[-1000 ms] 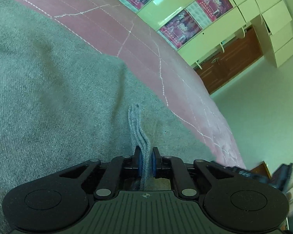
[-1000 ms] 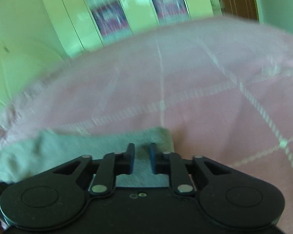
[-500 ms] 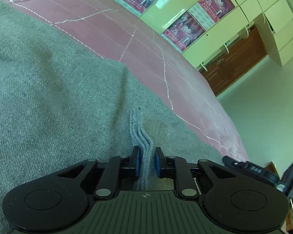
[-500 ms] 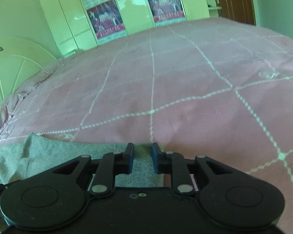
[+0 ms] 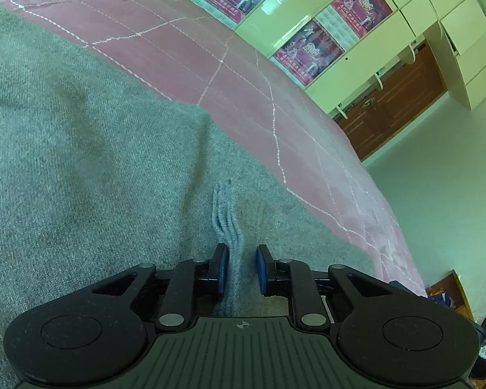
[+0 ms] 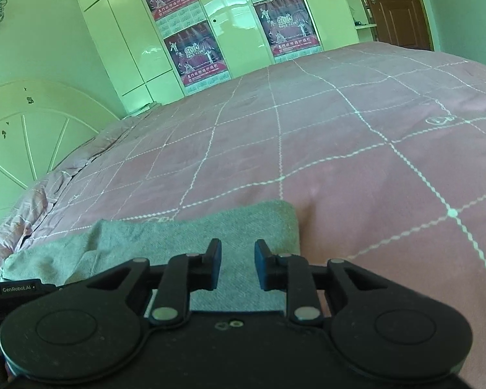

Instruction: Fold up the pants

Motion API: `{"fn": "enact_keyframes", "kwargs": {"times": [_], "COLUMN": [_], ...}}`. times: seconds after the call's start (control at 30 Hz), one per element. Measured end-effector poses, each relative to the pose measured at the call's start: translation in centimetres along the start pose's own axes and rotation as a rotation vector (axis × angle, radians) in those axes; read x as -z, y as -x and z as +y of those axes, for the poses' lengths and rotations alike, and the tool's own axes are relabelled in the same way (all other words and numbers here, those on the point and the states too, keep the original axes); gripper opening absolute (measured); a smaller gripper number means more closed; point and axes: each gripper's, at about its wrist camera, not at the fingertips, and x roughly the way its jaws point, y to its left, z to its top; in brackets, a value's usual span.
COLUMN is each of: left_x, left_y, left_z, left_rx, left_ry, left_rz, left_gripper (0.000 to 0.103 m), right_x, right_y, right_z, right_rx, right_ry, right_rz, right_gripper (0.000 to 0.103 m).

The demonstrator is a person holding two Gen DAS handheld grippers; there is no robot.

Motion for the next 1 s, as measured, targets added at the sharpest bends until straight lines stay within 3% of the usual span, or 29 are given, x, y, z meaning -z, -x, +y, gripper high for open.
{"fn": "enact_keyframes", "kwargs": {"times": [0.2, 0.33, 0.43, 0.53, 0.57, 0.63, 0.7, 0.87, 1.0], "left_x": [-1.7, -2.2, -2.2, -2.2, -2.2, -1.7, -1.1, -1.1, -1.8], "left_y": [-0.4, -2.3, -2.3, -1.3, -0.6, 1.8, 4.9, 12.6, 17.1], "left_z": [-0.2, 0.7, 0.8, 0.6, 0.5, 0.6, 0.6, 2.8, 6.9], "left_rx": [-0.014, -0.051, -0.045, -0.043, -0.045, -0.04, -0.056, -0.104, -0.227], "left_ry": [-0.018, -0.026, -0.014, -0.004, -0.012, -0.04, -0.078, -0.143, -0.113], "left_rz": [-0.035, 0.005, 0.002, -0.002, -0.014, -0.055, -0.115, -0.186, -0.237], "left_gripper": [0.018, 0.026, 0.026, 0.028, 0.033, 0.081, 0.103, 0.103, 0.103], "right_x": [-1.7, -1.3, -1.6, -1.7, -1.4, -0.5, 0.6, 2.9, 2.8], "right_y": [-2.4, -6.2, -5.7, -2.7, -1.8, -0.1, 1.4, 3.5, 3.6], "right_z": [0.4, -0.6, -0.3, -0.6, -0.7, -1.1, -1.3, -1.2, 0.3], "right_rx": [0.008, 0.043, 0.04, 0.002, 0.006, 0.003, -0.003, -0.014, -0.043], "right_ry": [0.015, -0.004, 0.016, -0.013, -0.015, -0.03, -0.037, -0.066, -0.04], "right_rz": [-0.012, 0.107, 0.103, 0.014, 0.008, -0.003, -0.01, -0.018, -0.007], "right_gripper": [0.016, 0.015, 0.015, 0.021, 0.021, 0.022, 0.023, 0.033, 0.034]}}
